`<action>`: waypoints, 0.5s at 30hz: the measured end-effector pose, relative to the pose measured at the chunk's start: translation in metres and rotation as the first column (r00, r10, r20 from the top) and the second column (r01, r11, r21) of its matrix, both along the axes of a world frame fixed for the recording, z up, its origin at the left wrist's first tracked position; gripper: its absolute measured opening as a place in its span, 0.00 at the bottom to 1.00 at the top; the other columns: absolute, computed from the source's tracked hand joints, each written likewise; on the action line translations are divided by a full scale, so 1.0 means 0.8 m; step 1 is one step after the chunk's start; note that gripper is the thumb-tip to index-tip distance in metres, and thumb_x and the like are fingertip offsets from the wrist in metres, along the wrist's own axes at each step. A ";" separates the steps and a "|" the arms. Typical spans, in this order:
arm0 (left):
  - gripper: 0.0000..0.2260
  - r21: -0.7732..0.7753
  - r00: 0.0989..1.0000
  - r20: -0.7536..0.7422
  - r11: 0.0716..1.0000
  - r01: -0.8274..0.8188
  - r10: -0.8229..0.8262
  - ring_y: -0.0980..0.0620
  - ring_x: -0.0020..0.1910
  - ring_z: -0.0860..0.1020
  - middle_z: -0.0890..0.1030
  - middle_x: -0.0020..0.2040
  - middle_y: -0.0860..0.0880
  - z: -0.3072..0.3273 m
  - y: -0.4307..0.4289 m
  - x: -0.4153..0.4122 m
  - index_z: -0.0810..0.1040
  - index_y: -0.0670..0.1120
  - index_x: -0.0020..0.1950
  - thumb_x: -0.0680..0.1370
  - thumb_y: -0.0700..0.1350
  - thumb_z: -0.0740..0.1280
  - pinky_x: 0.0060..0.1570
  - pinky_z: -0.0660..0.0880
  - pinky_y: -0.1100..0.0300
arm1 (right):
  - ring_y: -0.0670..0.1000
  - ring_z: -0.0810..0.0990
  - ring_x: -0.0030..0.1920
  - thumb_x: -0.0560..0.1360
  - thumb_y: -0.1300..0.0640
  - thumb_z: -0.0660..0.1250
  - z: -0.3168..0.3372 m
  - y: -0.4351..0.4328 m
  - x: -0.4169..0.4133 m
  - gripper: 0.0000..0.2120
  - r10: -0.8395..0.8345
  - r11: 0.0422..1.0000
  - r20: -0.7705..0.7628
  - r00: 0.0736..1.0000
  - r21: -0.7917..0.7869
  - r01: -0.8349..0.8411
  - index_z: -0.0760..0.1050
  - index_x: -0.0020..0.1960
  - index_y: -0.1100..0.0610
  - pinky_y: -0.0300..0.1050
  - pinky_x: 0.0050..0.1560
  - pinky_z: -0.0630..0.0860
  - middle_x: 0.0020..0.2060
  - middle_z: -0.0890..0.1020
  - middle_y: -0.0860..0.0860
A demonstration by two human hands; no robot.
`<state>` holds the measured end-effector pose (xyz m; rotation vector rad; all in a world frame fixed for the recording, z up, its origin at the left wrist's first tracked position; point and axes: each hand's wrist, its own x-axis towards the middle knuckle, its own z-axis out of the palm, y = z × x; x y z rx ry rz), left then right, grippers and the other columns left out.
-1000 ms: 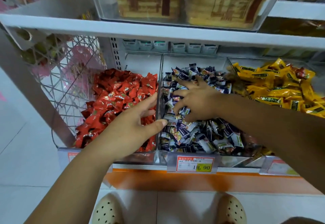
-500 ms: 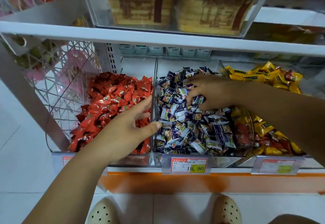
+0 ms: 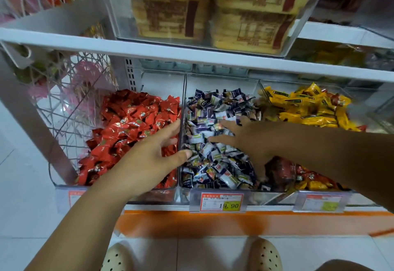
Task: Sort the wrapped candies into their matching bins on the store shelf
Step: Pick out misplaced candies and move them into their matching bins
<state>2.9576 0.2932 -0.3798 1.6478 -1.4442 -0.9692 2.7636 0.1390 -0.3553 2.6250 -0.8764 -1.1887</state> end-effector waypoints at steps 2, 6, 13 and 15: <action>0.32 -0.006 1.000 -0.004 1.000 -0.005 0.005 0.84 0.52 0.63 0.62 0.62 0.75 -0.003 -0.002 0.000 0.57 0.65 0.75 0.75 0.52 0.69 0.58 0.60 0.71 | 0.65 0.43 0.75 0.58 0.45 0.82 -0.007 -0.006 0.006 0.63 0.015 0.999 0.108 0.994 0.034 -0.019 0.37 0.74 0.32 0.66 0.64 0.69 0.76 0.34 0.48; 0.32 -0.004 1.000 -0.007 1.000 -0.009 0.009 0.85 0.52 0.62 0.62 0.60 0.77 -0.006 -0.002 0.002 0.57 0.65 0.74 0.74 0.53 0.69 0.54 0.60 0.74 | 0.63 0.52 0.73 0.66 0.51 0.78 -0.018 -0.018 0.016 0.48 -0.104 0.993 0.363 0.926 0.096 0.074 0.52 0.76 0.42 0.60 0.64 0.70 0.75 0.48 0.48; 0.27 -0.038 1.000 -0.002 0.999 0.000 0.000 0.83 0.54 0.66 0.69 0.50 0.84 -0.007 -0.005 0.004 0.62 0.77 0.59 0.74 0.49 0.70 0.63 0.60 0.66 | 0.55 0.60 0.74 0.68 0.44 0.75 0.013 -0.028 0.037 0.49 -0.602 0.798 0.568 0.561 0.458 0.393 0.50 0.78 0.55 0.48 0.69 0.63 0.77 0.57 0.53; 0.26 -0.043 1.000 0.008 0.999 0.017 -0.016 0.81 0.57 0.66 0.69 0.52 0.83 -0.005 -0.005 0.004 0.62 0.79 0.57 0.74 0.50 0.70 0.64 0.60 0.65 | 0.54 0.59 0.74 0.69 0.45 0.74 0.035 -0.028 0.033 0.47 -0.734 0.672 0.480 0.480 0.616 0.412 0.50 0.78 0.53 0.47 0.65 0.65 0.77 0.57 0.51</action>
